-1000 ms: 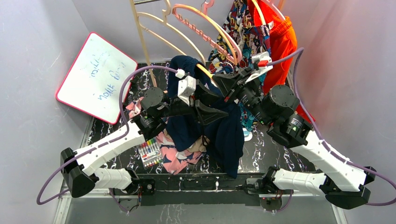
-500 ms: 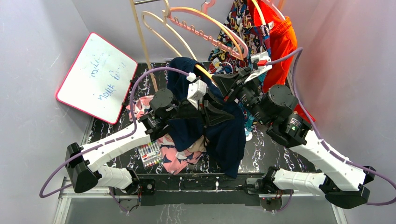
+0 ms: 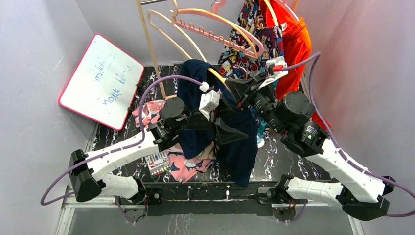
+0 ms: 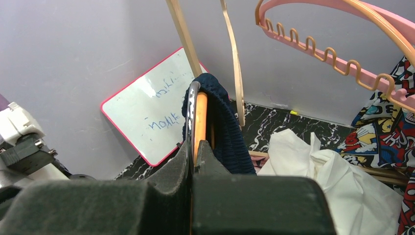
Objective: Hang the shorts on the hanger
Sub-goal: Adjust the shorts on the hanger.
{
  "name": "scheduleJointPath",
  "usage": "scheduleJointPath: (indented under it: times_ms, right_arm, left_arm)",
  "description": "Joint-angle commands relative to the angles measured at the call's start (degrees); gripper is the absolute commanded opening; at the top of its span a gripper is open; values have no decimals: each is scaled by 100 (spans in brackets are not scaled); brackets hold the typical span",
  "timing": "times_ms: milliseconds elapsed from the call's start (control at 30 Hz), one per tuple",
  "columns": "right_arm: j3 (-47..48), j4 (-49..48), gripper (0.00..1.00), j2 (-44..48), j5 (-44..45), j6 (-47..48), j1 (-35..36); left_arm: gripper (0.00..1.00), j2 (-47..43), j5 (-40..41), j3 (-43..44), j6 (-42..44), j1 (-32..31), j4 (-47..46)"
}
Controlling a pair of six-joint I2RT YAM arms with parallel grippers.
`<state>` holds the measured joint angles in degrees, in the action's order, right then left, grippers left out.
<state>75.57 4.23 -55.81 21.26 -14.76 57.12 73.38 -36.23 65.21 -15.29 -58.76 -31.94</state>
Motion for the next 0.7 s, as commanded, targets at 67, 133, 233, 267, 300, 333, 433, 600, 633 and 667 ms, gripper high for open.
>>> scheduleJointPath:
  times_ms: [67,133,233,267,300,333,433,600,633,667]
  right_arm:
    - [84,-868,0,307,50,-57,4]
    - [81,-827,0,358,39,-40,9]
    - [114,-671,0,441,-13,2,4]
    - [130,-589,0,479,-4,22,8]
    - [141,-523,0,517,1,48,9]
    - [149,-455,0,567,1,86,1]
    - [166,-253,0,756,-102,195,7]
    - [370,417,0,1003,-507,443,8]
    - [405,553,0,1057,-568,480,5]
    - [455,692,0,1106,-649,521,1]
  left_arm:
    - [80,-346,30,-86,24,-63,-131]
    - [97,-451,200,-87,96,-64,-8]
    - [98,-722,689,-115,297,-72,328]
    - [98,-830,932,-136,354,-67,408]
    - [98,-965,1205,-172,371,-67,476]
    - [98,-1104,1448,-201,380,-71,563]
    - [98,-1547,1897,-248,469,-67,919]
    - [99,-2352,2196,-270,547,-65,1654]
    - [98,-2514,2277,-284,580,-70,1814]
    - [98,-2668,2371,-300,619,-66,1992]
